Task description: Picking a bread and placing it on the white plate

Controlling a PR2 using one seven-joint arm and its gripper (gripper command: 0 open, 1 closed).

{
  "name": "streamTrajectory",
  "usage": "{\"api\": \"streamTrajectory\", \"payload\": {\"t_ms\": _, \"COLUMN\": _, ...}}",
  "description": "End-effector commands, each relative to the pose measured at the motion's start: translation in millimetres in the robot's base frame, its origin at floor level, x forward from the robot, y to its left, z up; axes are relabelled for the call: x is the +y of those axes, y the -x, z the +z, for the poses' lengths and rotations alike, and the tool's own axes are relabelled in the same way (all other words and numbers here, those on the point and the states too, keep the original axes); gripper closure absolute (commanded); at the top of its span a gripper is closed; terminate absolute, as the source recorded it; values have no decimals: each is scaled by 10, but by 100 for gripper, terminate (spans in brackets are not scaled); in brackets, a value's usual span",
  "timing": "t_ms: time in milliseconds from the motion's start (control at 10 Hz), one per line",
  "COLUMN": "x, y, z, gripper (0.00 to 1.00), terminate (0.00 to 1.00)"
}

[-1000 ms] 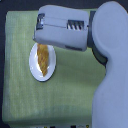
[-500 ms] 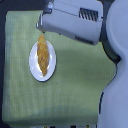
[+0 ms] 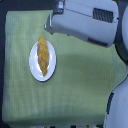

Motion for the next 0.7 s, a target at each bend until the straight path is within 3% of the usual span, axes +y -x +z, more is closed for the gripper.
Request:
{"api": "streamTrajectory", "payload": {"t_ms": 0, "x": -1027, "y": 237, "z": 162, "gripper": 0, "terminate": 0}}
{"api": "streamTrajectory", "payload": {"t_ms": 600, "x": -2097, "y": 351, "z": 172, "gripper": 0, "terminate": 0}}
